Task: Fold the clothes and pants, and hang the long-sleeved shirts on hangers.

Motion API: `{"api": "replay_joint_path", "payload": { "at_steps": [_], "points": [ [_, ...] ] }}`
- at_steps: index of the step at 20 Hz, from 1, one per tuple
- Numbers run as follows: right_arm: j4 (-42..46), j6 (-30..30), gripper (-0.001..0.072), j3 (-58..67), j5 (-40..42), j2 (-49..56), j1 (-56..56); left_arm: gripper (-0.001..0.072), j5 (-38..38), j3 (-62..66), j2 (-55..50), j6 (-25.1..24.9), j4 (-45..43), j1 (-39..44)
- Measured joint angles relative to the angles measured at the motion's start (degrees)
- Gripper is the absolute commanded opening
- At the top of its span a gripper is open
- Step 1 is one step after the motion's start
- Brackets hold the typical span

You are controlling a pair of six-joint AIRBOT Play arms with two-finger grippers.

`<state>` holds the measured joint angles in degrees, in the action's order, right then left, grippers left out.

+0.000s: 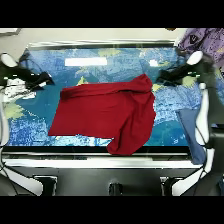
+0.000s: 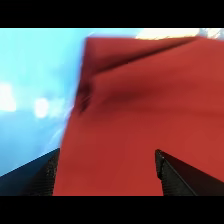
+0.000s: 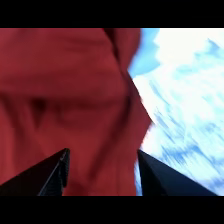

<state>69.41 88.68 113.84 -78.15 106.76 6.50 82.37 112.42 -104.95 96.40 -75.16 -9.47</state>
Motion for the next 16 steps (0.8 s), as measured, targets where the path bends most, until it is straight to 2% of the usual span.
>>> {"api": "replay_joint_path", "payload": {
  "at_steps": [3,9,13,16],
  "points": [
    [-3.2,-3.2,0.0496,-10.4,-2.9,-8.7,6.7,0.0684,0.9,-11.1,9.3,-0.7,-0.9,-3.7],
    [-10.1,-9.4,0.0496,-51.2,-2.4,-29.9,15.0,0.068,-4.0,-38.7,27.1,-1.2,-1.7,-7.5],
    [-17.0,-14.2,0.0496,-71.2,2.5,-36.3,16.1,0.0679,-5.9,-45.3,29.9,-1.3,-1.9,-8.0],
    [-22.2,-17.9,0.0496,-79.3,6.9,-37.7,16.3,0.0679,-6.5,-46.8,30.4,-1.3,-1.9,-8.1]
  ]
}}
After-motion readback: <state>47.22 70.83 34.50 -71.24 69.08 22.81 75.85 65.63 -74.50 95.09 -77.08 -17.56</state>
